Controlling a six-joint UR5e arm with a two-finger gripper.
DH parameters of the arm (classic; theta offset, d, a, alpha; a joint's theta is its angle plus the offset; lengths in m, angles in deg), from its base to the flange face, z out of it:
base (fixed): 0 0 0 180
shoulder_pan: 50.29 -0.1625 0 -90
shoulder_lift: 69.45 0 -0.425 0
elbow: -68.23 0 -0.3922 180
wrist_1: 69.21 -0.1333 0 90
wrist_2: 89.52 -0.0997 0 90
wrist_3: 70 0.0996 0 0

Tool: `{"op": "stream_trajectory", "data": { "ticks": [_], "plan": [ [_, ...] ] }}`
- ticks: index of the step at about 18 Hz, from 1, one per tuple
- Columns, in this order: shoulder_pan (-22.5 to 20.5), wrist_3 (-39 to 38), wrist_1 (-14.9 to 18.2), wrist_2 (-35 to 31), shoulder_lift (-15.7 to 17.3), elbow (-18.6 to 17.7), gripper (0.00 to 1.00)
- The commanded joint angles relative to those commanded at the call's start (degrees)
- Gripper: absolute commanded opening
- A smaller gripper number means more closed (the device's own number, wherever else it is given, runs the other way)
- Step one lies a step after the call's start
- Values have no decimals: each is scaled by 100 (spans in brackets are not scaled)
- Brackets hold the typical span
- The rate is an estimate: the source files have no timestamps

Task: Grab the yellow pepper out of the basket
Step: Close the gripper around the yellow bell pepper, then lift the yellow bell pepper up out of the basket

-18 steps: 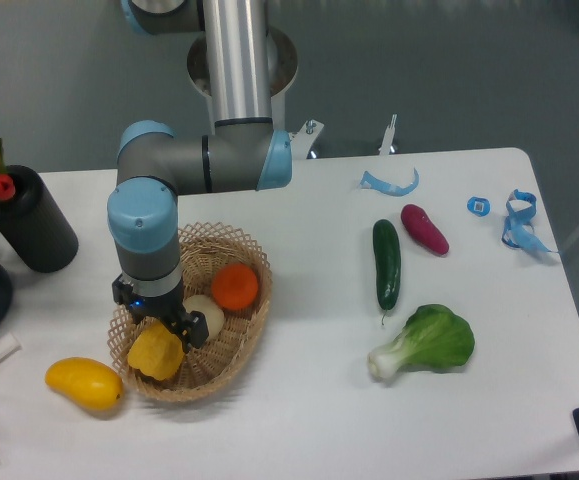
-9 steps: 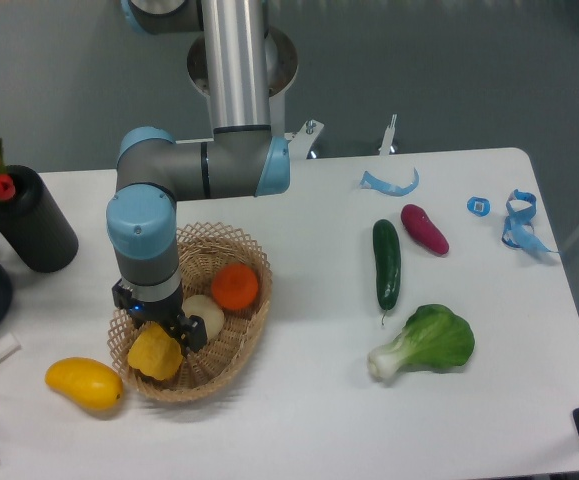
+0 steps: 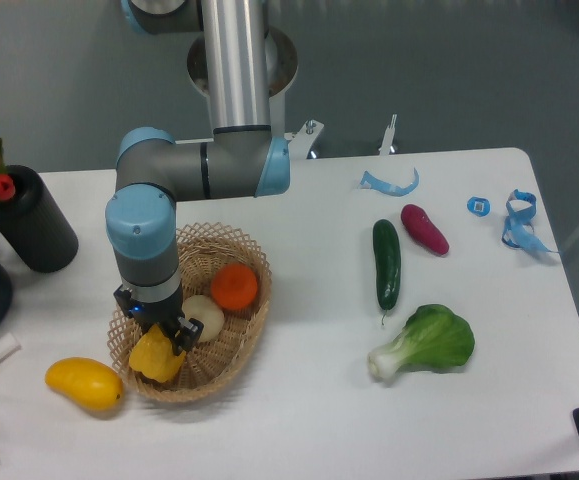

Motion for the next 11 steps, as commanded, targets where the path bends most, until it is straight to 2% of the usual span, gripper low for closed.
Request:
{"op": "stream_trajectory", "data": {
  "ticks": [4,11],
  "plan": [
    [-35,35,9,9,61,44,43],
    [-316,44,0,18,483,219,43]
  ]
}}
